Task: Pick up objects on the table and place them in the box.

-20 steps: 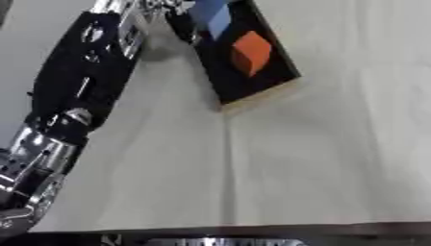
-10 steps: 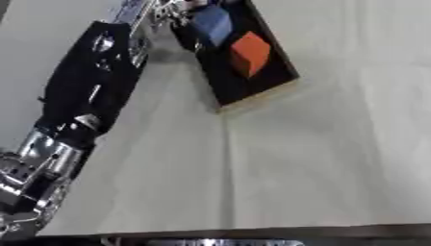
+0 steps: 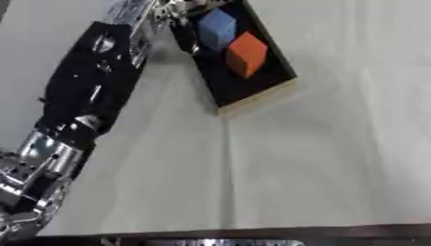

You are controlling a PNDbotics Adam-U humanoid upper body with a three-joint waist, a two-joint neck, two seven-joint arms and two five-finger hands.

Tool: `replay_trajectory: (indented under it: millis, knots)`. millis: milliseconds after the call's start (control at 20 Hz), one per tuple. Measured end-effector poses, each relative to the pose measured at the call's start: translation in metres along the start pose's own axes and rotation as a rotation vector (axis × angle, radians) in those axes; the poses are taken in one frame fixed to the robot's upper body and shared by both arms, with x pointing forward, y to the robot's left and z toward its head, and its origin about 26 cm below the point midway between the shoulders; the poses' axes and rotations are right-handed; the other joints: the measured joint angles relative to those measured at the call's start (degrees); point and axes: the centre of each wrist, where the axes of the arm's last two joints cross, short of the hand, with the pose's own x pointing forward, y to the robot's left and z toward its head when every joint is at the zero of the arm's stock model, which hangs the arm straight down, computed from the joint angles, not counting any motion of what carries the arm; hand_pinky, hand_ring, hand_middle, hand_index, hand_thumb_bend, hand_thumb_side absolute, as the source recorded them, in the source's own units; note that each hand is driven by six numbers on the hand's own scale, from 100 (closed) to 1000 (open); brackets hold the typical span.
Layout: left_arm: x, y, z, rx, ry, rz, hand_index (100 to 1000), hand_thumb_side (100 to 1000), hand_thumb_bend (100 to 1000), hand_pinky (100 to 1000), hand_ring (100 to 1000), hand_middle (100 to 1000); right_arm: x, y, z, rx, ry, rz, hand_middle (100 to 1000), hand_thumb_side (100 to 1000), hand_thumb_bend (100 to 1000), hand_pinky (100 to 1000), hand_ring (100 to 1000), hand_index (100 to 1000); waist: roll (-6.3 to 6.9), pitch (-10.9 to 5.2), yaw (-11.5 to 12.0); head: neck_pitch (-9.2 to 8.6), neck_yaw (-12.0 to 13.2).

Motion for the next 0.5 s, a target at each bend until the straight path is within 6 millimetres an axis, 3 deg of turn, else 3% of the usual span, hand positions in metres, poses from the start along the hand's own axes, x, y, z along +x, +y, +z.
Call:
replay_trajectory:
  millis: [200,500]
  knots:
    - [0.002,0.007,0.003,0.034,-0.012,-0.001,944,100,548,936,916,851,-0.001,0.0,0.002,0.002,0.008,0.001,681,627,100,866,808,888,0.0,-0.16,0.3,0.06,0.0]
    - [-0.007,0.024,0.017,0.078,0.0,-0.011,929,100,534,924,902,841,-0.002,-0.001,0.005,0.002,0.016,0.004,682,626,100,866,808,887,-0.01,-1.38,1.6,0.66,-0.6]
